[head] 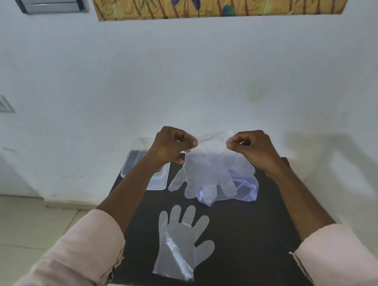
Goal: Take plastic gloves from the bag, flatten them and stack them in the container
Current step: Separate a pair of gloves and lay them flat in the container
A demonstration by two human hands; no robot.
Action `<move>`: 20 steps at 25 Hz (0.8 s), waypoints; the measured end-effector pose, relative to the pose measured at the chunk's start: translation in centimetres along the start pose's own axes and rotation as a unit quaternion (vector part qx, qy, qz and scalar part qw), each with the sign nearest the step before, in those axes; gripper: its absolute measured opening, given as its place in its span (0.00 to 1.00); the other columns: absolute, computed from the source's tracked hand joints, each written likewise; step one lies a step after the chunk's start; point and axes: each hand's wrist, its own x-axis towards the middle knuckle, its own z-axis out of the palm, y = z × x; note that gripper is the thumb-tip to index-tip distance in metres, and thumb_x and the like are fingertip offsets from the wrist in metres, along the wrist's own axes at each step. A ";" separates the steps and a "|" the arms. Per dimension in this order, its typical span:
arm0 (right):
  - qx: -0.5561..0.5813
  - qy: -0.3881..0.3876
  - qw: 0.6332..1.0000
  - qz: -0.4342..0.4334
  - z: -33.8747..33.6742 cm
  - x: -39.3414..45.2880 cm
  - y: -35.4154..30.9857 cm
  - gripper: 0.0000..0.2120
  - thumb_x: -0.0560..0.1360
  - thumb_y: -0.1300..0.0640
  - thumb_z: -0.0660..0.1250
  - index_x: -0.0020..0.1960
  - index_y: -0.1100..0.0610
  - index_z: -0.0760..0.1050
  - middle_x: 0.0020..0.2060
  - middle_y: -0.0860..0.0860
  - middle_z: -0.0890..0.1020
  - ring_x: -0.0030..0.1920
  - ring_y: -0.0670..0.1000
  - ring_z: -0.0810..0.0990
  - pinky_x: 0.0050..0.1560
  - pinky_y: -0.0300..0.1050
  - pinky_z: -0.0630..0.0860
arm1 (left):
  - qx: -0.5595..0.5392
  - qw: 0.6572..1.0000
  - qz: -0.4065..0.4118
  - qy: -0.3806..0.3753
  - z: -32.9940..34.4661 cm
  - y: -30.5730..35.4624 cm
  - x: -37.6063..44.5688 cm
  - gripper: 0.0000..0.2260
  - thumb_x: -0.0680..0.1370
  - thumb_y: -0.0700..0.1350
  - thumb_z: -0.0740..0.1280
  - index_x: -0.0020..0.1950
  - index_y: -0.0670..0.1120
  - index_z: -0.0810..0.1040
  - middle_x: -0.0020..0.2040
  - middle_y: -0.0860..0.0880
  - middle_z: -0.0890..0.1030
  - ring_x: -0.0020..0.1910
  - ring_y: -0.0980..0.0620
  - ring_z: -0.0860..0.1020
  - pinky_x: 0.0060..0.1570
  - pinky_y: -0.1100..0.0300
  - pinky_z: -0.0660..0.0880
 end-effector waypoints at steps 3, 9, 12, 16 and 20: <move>0.013 0.012 1.000 -0.010 0.5 -0.2 0.0 0.02 0.73 0.56 0.71 0.45 0.53 0.82 0.40 0.46 0.84 0.38 0.43 0.81 0.38 0.33 0.73 | 0.002 1.000 -0.008 0.008 -0.3 -0.1 -0.3 0.06 0.72 0.45 0.75 0.46 0.44 0.86 0.44 0.42 0.85 0.40 0.52 0.82 0.33 0.55 0.83; 0.072 0.027 0.997 -0.007 1.9 -0.6 -0.2 0.04 0.74 0.56 0.70 0.43 0.55 0.83 0.39 0.51 0.85 0.36 0.50 0.82 0.41 0.42 0.79 | -0.026 1.000 -0.018 0.005 -1.2 -1.0 -0.8 0.08 0.73 0.46 0.75 0.48 0.43 0.85 0.44 0.45 0.86 0.46 0.43 0.84 0.32 0.55 0.81; 0.087 0.030 0.996 0.013 2.9 -0.7 -0.5 0.05 0.74 0.59 0.69 0.41 0.55 0.83 0.40 0.53 0.86 0.36 0.49 0.82 0.33 0.41 0.77 | -0.067 0.997 -0.022 0.006 -2.2 -1.7 -0.9 0.08 0.74 0.45 0.73 0.50 0.42 0.84 0.47 0.45 0.86 0.46 0.46 0.84 0.32 0.56 0.81; 0.092 0.024 0.995 0.028 4.9 -0.6 -1.7 0.05 0.75 0.55 0.69 0.44 0.56 0.82 0.41 0.53 0.85 0.37 0.48 0.82 0.33 0.43 0.77 | -0.135 0.990 -0.032 -0.005 -4.4 -2.8 -0.7 0.08 0.75 0.43 0.72 0.51 0.42 0.84 0.48 0.43 0.86 0.44 0.49 0.83 0.33 0.55 0.80; 0.055 -0.005 0.998 0.027 7.8 -0.1 -3.3 0.12 0.68 0.51 0.76 0.51 0.52 0.81 0.45 0.49 0.85 0.42 0.49 0.82 0.39 0.41 0.79 | -0.154 0.988 -0.025 -0.020 -7.3 -3.8 -0.1 0.09 0.75 0.43 0.72 0.52 0.41 0.83 0.47 0.43 0.85 0.43 0.50 0.83 0.32 0.56 0.79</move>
